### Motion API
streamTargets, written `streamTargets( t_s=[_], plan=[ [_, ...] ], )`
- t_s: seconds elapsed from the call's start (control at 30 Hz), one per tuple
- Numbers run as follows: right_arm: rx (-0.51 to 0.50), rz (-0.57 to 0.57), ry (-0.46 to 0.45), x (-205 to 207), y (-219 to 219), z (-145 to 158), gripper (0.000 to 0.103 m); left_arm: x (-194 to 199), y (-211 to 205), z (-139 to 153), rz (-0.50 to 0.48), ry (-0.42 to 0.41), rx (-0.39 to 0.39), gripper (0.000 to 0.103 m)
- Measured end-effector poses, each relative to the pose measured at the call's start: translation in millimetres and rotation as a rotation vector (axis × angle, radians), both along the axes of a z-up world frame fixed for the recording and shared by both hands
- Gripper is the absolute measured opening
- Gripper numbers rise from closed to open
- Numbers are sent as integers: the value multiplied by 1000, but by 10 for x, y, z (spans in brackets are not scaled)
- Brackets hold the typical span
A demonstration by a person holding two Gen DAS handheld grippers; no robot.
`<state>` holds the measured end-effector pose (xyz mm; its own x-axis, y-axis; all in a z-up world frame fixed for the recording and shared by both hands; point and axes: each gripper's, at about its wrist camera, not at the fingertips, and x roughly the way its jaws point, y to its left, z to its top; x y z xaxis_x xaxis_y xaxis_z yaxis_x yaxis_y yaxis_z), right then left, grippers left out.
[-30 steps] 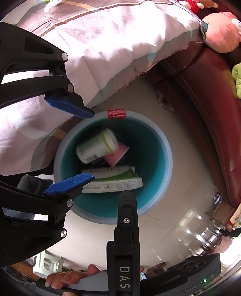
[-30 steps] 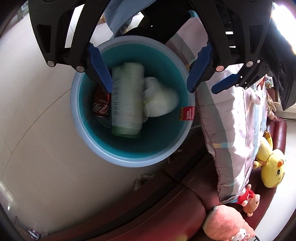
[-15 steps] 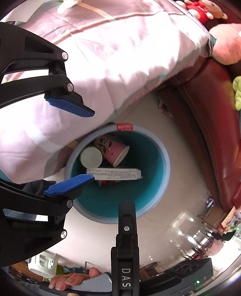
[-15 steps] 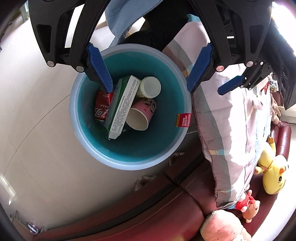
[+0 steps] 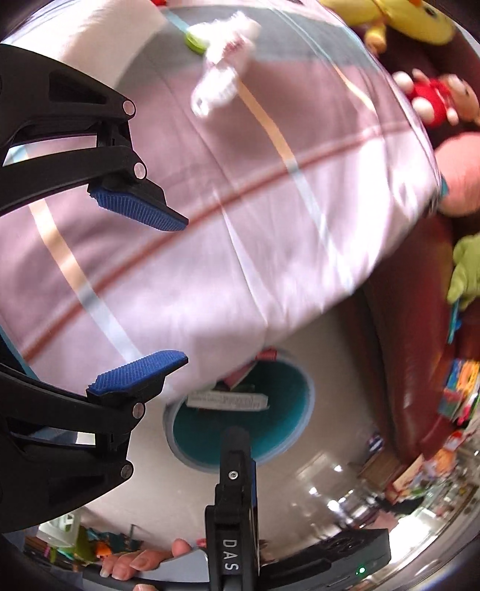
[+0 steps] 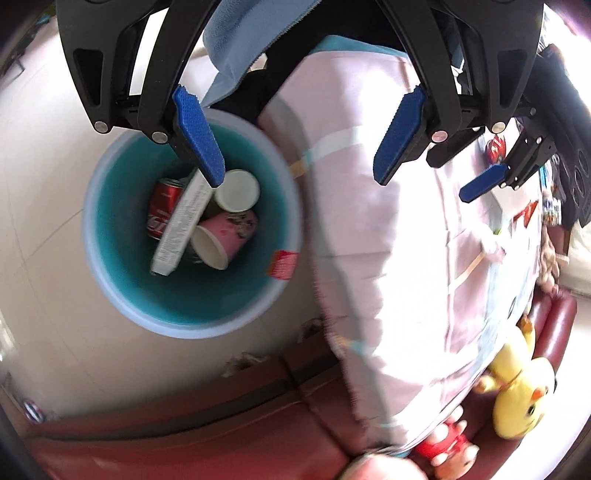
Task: Collect trash
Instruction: 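Move both tools back to the table toward the plastic bags and green lid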
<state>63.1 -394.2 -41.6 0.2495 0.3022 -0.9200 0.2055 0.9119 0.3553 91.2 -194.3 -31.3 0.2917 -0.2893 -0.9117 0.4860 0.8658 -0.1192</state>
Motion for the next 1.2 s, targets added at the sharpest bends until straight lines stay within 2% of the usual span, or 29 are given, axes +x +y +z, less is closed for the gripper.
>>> streamTargets(
  t_s=[0.4, 0.67, 0.87, 1.1, 1.2],
  plan=[
    [-67, 165, -6, 280, 1033, 253, 79, 46, 1319, 217, 179, -55, -46, 68],
    [-104, 274, -11, 495, 1665, 346, 79, 146, 2079, 258, 287, -83, -64, 69],
    [-118, 332, -9, 743, 2053, 301, 79, 286, 2553, 215, 353, -89, -79, 69],
    [-91, 376, -15, 1121, 2476, 192, 79, 422, 2827, 193, 359, -103, -88, 69],
    [-69, 396, -22, 1309, 2679, 128, 79, 471, 2856, 165, 356, -111, -75, 83]
  ],
)
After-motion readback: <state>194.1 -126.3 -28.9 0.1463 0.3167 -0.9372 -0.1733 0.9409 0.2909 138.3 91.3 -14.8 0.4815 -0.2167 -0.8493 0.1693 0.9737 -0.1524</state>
